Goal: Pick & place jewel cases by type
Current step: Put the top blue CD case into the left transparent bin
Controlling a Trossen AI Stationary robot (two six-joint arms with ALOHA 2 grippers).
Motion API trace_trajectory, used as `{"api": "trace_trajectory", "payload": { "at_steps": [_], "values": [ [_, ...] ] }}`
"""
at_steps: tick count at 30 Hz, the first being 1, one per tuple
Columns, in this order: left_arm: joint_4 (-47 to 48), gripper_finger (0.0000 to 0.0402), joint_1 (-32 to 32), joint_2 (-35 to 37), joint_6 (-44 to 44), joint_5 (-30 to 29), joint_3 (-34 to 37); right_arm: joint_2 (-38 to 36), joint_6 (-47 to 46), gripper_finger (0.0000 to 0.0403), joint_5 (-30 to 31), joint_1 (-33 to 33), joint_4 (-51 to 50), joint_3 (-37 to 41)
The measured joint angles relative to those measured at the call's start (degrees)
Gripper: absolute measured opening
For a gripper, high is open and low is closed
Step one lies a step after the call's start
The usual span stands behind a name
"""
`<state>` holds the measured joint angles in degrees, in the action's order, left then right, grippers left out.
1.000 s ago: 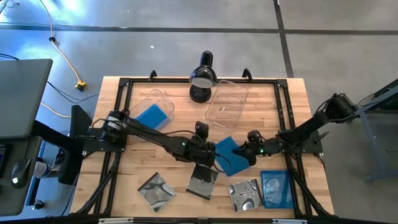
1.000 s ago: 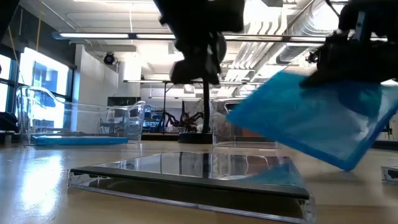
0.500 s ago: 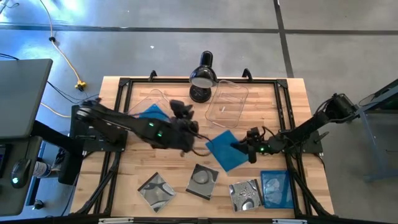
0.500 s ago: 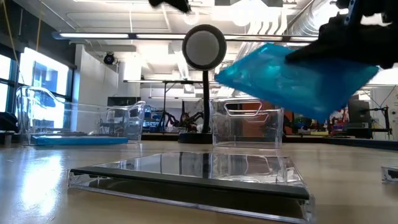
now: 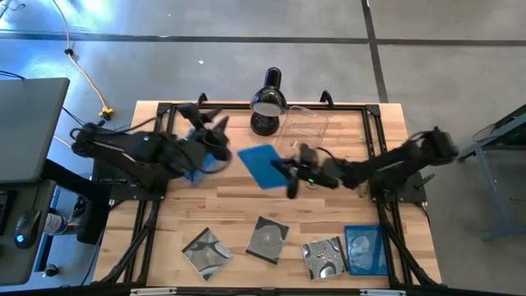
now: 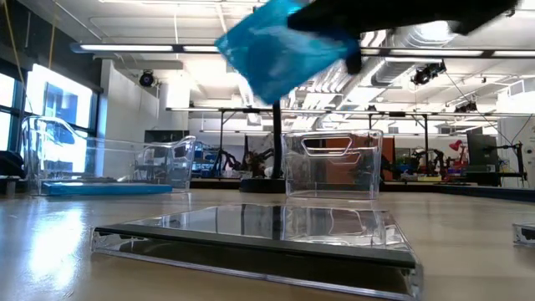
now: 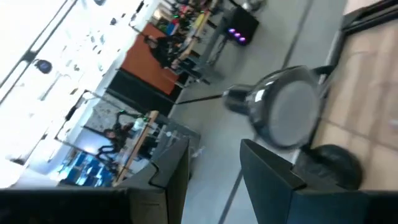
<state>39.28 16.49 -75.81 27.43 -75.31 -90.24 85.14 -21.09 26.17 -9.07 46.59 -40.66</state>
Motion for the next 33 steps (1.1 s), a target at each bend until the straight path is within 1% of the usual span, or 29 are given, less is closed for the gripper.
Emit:
{"api": "trace_trajectory", "payload": {
  "at_steps": [3,6,10,13,14,16,18,20,23,26,28,30,32,33],
  "values": [
    [-0.90,0.0138,0.02,2.14,1.43,-1.65,-0.04,7.09,0.74,0.0023,-5.79,4.25,-0.60,-7.98],
    [-0.99,0.0138,0.02,3.84,1.45,-1.90,-0.04,15.35,0.77,0.0027,-11.68,7.70,-0.78,-16.59],
    [-1.00,0.0138,0.02,5.23,1.30,-1.94,-0.04,26.00,1.75,0.0018,-13.29,10.50,-0.78,-28.67],
    [-0.93,0.0138,0.02,5.32,1.30,-2.14,-0.04,33.03,2.26,0.0017,-13.41,11.12,-0.86,-37.91],
    [-0.61,0.0138,0.02,5.27,1.35,-2.31,-0.04,35.06,3.55,0.0018,-14.27,11.12,-1.41,-40.99],
    [0.11,0.0138,0.03,5.26,1.99,-2.99,-0.02,38.23,5.77,0.0024,-15.97,11.21,-6.38,-46.93],
    [0.48,0.0138,0.04,5.26,2.36,-3.54,-0.02,40.40,6.13,0.0029,-16.22,11.17,-14.52,-52.28],
    [1.61,0.0138,0.04,5.26,2.38,-3.56,-0.02,41.95,8.46,0.0028,-15.71,11.04,-21.10,-56.73],
    [2.06,0.0138,0.04,5.26,2.35,-3.78,-0.02,43.02,15.00,0.0017,-12.51,10.55,-27.26,-62.18],
    [2.04,0.0138,0.04,5.26,2.54,-4.12,-0.02,43.02,22.06,0.0016,-9.89,10.00,-30.54,-65.72],
    [2.01,0.0138,0.04,5.26,2.95,-4.79,-0.02,43.02,27.79,0.0017,-12.13,10.02,-31.55,-66.95],
    [2.01,0.0138,0.07,5.26,3.37,-5.61,-0.02,43.02,32.47,0.0023,-16.23,10.56,-31.85,-67.26],
    [1.99,0.0138,0.07,5.26,3.38,-6.06,-0.02,43.02,34.00,0.0026,-18.63,11.08,-33.07,-67.30],
    [1.90,0.0138,0.07,5.26,3.38,-6.15,-0.02,43.02,34.89,0.0026,-18.88,11.44,-34.80,-67.35]
  ]
}}
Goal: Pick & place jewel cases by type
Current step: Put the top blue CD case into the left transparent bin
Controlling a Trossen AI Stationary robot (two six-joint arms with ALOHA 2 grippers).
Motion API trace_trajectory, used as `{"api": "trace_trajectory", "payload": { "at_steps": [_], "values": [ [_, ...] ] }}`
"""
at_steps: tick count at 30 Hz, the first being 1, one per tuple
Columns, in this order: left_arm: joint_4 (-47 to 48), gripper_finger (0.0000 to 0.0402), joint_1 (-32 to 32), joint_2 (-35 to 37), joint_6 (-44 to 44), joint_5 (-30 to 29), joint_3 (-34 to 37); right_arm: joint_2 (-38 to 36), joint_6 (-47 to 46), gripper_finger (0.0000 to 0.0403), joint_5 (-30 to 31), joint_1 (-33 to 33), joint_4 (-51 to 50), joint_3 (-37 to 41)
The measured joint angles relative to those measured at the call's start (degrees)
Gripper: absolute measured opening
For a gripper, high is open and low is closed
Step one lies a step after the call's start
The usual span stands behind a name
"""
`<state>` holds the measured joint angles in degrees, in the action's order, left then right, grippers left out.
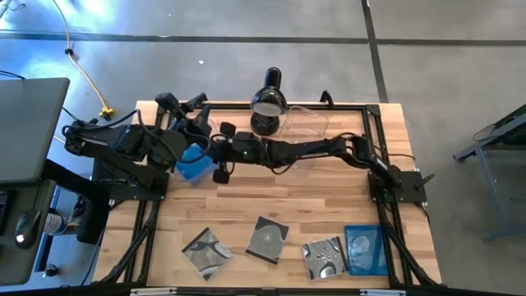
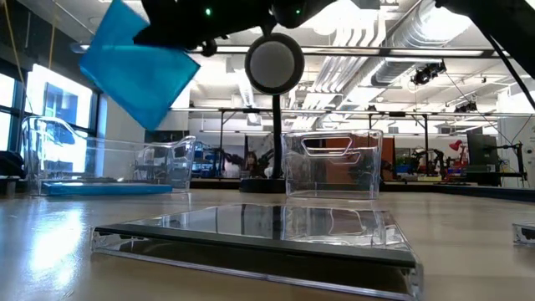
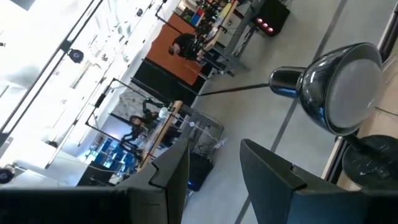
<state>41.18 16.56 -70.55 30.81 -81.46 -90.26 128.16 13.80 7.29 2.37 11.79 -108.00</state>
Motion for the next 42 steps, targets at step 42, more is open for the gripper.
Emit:
{"api": "trace_trajectory", "payload": {
  "at_steps": [42],
  "values": [
    [-0.71,0.0138,-0.02,-0.04,-1.11,3.37,0.00,5.99,35.71,0.0113,-8.79,5.44,-10.05,0.13]
  ]
}}
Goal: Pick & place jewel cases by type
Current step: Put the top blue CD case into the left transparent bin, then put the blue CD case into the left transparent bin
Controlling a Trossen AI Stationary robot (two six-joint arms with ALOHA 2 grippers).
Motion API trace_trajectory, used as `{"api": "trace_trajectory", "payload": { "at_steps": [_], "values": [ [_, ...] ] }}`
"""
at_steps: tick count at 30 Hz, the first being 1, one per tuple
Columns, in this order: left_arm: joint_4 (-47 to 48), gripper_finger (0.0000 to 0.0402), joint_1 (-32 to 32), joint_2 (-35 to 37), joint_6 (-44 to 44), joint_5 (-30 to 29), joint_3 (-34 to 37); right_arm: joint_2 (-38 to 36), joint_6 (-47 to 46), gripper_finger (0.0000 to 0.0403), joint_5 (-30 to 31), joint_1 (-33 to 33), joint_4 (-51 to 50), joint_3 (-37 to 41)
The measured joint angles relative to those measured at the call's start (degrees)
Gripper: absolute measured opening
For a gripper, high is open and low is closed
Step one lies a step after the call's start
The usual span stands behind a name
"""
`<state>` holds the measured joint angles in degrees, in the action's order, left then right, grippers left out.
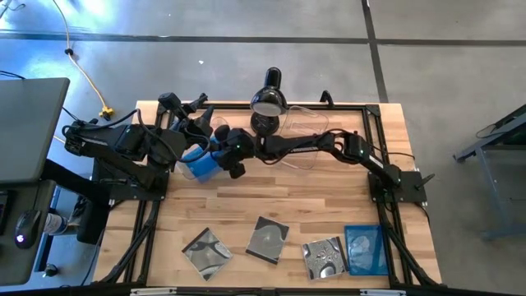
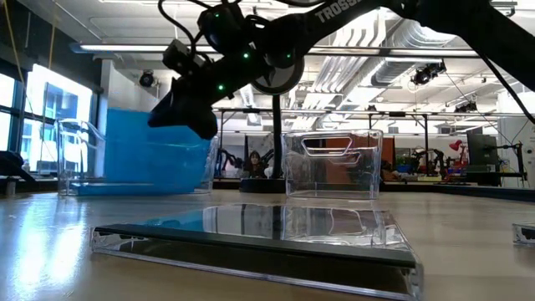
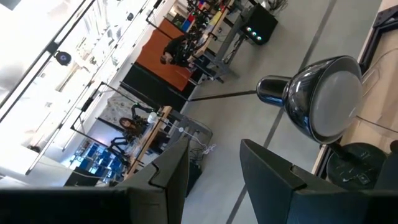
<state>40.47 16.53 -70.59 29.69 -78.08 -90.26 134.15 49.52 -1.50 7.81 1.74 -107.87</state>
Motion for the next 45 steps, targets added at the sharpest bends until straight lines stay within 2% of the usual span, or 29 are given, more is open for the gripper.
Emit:
{"api": "trace_trajectory", "payload": {
  "at_steps": [6,12,19,25,27,31,36,38,41,45],
  "values": [
    [0.00,0.0138,0.02,0.00,-0.50,0.02,0.00,0.00,0.00,0.0160,0.48,-1.03,1.90,0.00],
    [0.02,0.0138,0.02,0.00,-1.27,0.04,0.00,-0.40,-1.50,0.0169,7.26,-5.28,2.15,-0.07],
    [0.19,0.0138,0.00,0.00,-3.82,1.61,0.00,-2.23,3.96,0.0169,21.93,-11.65,-4.54,-0.07],
    [0.48,0.0138,0.02,0.00,-6.69,2.70,0.00,-6.32,7.90,0.0169,41.34,-17.46,-8.27,-0.07],
    [0.86,0.0138,0.00,0.00,-8.01,2.71,-0.01,-8.84,7.37,0.0166,45.41,-19.11,-12.50,-0.07],
    [4.31,0.0138,0.00,0.00,-12.10,2.54,-0.04,-15.85,-3.51,0.0158,46.19,-21.78,-27.34,-0.07],
    [16.30,0.0138,0.01,0.00,-23.01,3.85,-0.04,-27.06,-26.83,0.0143,43.38,-24.98,-50.45,-0.07],
    [21.90,0.0138,-0.01,0.00,-30.43,7.72,-0.04,-30.85,-38.88,0.0134,39.03,-26.34,-57.67,-0.07],
    [29.13,0.0138,0.00,0.00,-39.81,17.28,-0.04,-34.78,-54.36,0.0119,31.14,-28.78,-65.53,-0.07],
    [34.23,0.0138,0.00,-0.67,-48.05,29.12,-0.07,-35.71,-67.72,0.0108,25.33,-32.99,-73.11,-0.08]
  ]
}}
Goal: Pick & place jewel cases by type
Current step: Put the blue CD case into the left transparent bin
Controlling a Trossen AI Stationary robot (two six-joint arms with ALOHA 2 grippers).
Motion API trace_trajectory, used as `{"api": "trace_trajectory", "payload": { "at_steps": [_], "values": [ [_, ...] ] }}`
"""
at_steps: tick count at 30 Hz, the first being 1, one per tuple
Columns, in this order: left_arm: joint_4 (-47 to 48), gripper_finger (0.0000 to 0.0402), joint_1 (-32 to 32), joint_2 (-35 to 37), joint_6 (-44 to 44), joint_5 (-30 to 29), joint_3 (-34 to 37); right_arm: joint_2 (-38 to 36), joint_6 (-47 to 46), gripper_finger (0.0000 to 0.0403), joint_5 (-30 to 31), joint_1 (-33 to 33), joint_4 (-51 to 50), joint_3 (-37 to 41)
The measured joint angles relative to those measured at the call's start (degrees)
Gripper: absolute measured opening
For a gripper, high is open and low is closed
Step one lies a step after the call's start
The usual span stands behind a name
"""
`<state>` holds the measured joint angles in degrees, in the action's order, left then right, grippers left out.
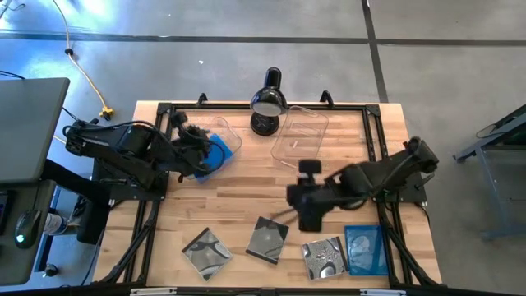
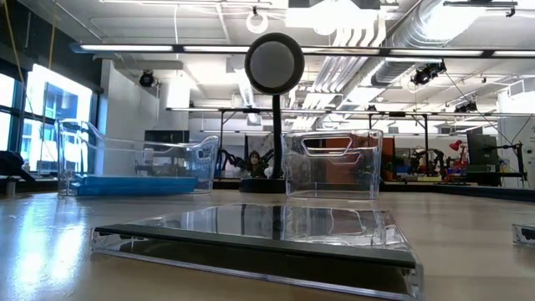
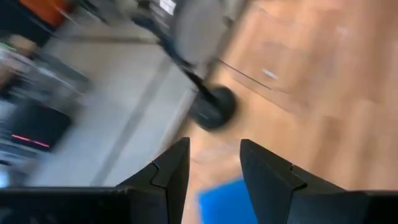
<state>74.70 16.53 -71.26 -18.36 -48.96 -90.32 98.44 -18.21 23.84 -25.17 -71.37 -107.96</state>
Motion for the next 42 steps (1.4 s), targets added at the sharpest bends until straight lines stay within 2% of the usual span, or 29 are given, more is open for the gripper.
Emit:
{"api": "trace_trajectory", "payload": {
  "at_steps": [2,5,9,11,15,18,22,24,28,34,42],
  "values": [
    [1.74,0.0138,0.00,-0.29,-2.39,4.80,0.08,0.33,-4.89,0.0106,-4.67,-2.15,-4.09,0.04],
    [3.40,0.0138,0.00,-1.21,-3.73,8.44,0.00,1.25,-13.96,0.0106,-10.46,-5.45,-10.67,0.04],
    [5.14,0.0138,0.00,-2.52,-6.94,8.57,0.04,2.70,-26.98,0.0105,-8.73,-10.28,-18.36,1.70],
    [5.63,0.0138,0.00,-2.75,-8.45,7.60,0.06,1.88,-31.35,0.0102,-9.20,-12.74,-16.25,6.69],
    [6.22,0.0138,-0.02,-3.77,-9.16,7.17,0.05,0.82,-39.35,0.0090,-17.44,-19.18,-7.70,19.78],
    [6.15,0.0138,0.00,-3.83,-9.14,7.95,0.03,0.64,-45.88,0.0078,-24.44,-23.50,-5.82,28.93],
    [6.03,0.0138,-0.02,-4.40,-9.15,7.99,0.11,0.43,-49.89,0.0063,-35.34,-24.89,-5.43,37.52],
    [6.01,0.0138,0.00,-4.46,-9.38,7.98,0.03,0.41,-49.15,0.0055,-37.69,-25.12,-2.25,40.81],
    [5.72,0.0138,0.00,-5.33,-10.85,8.05,0.02,0.32,-46.89,0.0032,-37.02,-24.95,7.80,47.25],
    [5.59,0.0138,0.00,-6.86,-10.52,7.92,-0.02,-0.65,-45.68,0.0003,-34.19,-22.28,11.40,54.01],
    [5.84,0.0138,0.00,-8.33,-9.72,7.86,0.11,-11.24,-43.24,0.0002,-32.18,-16.34,19.58,64.08]
  ]
}}
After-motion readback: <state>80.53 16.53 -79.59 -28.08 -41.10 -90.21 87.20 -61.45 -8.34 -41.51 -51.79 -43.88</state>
